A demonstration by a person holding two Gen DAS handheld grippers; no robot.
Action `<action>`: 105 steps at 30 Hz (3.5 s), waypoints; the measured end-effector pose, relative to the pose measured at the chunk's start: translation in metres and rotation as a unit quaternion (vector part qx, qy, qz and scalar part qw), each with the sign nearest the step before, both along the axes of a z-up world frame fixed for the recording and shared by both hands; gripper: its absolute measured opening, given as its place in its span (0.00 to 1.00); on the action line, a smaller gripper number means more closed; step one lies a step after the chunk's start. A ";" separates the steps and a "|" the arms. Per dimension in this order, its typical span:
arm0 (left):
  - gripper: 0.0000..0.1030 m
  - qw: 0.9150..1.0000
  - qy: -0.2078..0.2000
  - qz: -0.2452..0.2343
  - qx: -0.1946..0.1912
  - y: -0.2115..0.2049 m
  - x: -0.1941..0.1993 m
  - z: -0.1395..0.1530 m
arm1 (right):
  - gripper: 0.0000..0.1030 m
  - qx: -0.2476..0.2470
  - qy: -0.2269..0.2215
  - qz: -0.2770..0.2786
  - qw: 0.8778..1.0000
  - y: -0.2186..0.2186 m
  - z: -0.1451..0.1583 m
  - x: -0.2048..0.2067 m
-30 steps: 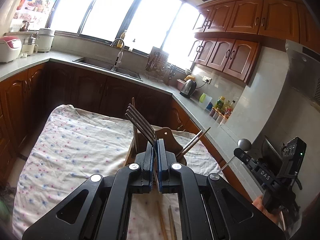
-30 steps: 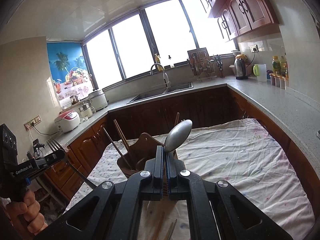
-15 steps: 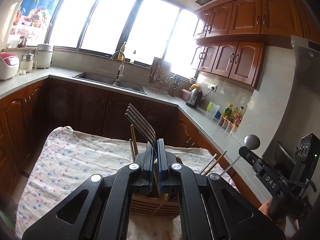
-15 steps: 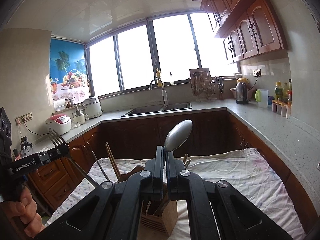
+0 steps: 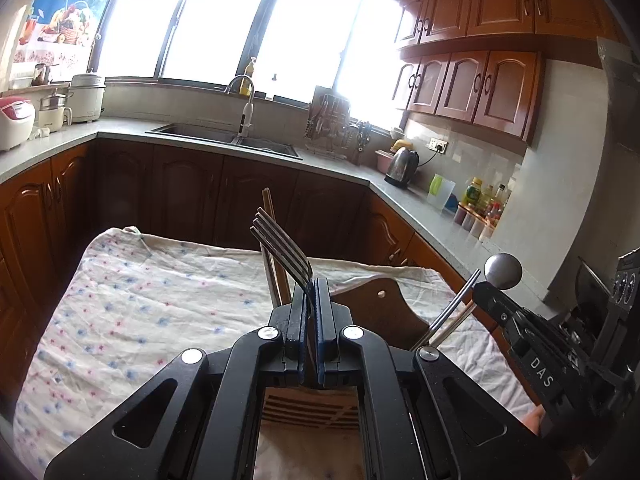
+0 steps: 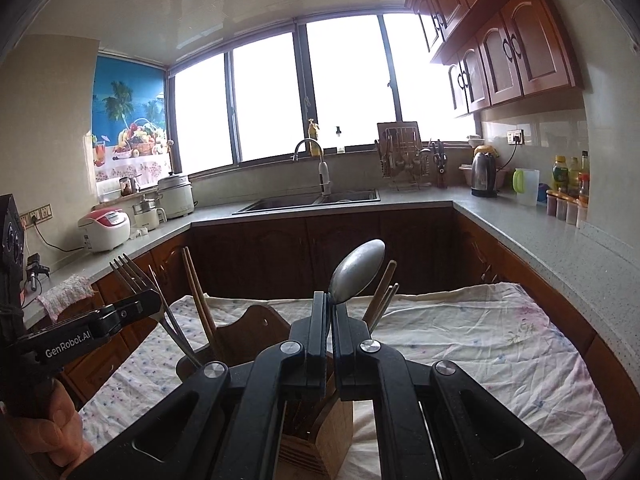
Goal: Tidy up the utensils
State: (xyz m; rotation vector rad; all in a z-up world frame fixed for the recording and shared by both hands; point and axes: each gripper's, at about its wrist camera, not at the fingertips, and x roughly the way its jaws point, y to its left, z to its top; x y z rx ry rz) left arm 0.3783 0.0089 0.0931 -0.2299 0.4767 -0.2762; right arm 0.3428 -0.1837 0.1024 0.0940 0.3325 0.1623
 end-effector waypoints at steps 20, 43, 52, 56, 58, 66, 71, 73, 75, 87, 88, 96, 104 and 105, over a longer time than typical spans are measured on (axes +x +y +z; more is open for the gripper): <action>0.03 0.997 0.076 -0.027 0.000 -0.006 0.012 -0.046 | 0.02 0.036 0.095 0.029 0.994 -0.004 -0.044 0.015; 0.35 0.996 0.085 -0.018 0.009 -0.006 -0.007 -0.036 | 0.36 0.062 0.102 0.025 0.993 -0.020 -0.034 -0.002; 0.49 0.997 0.078 0.007 0.006 0.012 -0.031 -0.036 | 0.48 0.086 0.110 0.028 0.990 -0.033 -0.041 -0.019; 0.58 0.996 0.084 0.025 0.002 0.026 -0.047 -0.042 | 0.64 0.089 0.107 0.033 0.990 -0.035 -0.041 -0.032; 0.73 0.996 0.086 0.037 0.003 0.030 -0.058 -0.045 | 0.69 0.091 0.106 0.038 0.989 -0.035 -0.040 -0.039; 0.81 0.993 0.098 0.062 -0.002 0.046 -0.112 -0.058 | 0.81 0.093 0.101 0.053 0.989 -0.032 -0.039 -0.079; 0.82 0.992 0.102 0.070 -0.005 0.050 -0.150 -0.066 | 0.84 0.099 0.102 0.058 0.988 -0.034 -0.046 -0.108; 0.83 0.992 0.103 0.074 -0.006 0.051 -0.165 -0.070 | 0.85 0.100 0.104 0.061 0.988 -0.033 -0.052 -0.122; 0.85 0.992 0.105 0.074 -0.003 0.049 -0.179 -0.072 | 0.85 0.099 0.104 0.061 0.988 -0.033 -0.058 -0.137; 0.88 0.993 0.072 0.083 0.043 0.036 -0.257 -0.083 | 0.88 0.074 0.110 0.049 0.990 -0.039 -0.094 -0.213; 0.88 0.993 0.070 0.083 0.049 0.034 -0.261 -0.083 | 0.88 0.070 0.109 0.047 0.990 -0.040 -0.095 -0.218; 0.92 0.992 0.043 0.083 0.089 0.020 -0.290 -0.085 | 0.92 0.043 0.092 0.045 0.994 -0.039 -0.097 -0.249; 0.93 0.991 0.018 0.084 0.100 0.012 -0.315 -0.082 | 0.96 0.026 0.060 0.055 0.996 -0.034 -0.089 -0.272; 0.93 0.991 0.008 0.088 0.101 0.012 -0.320 -0.077 | 0.97 0.023 0.053 0.058 0.997 -0.033 -0.086 -0.274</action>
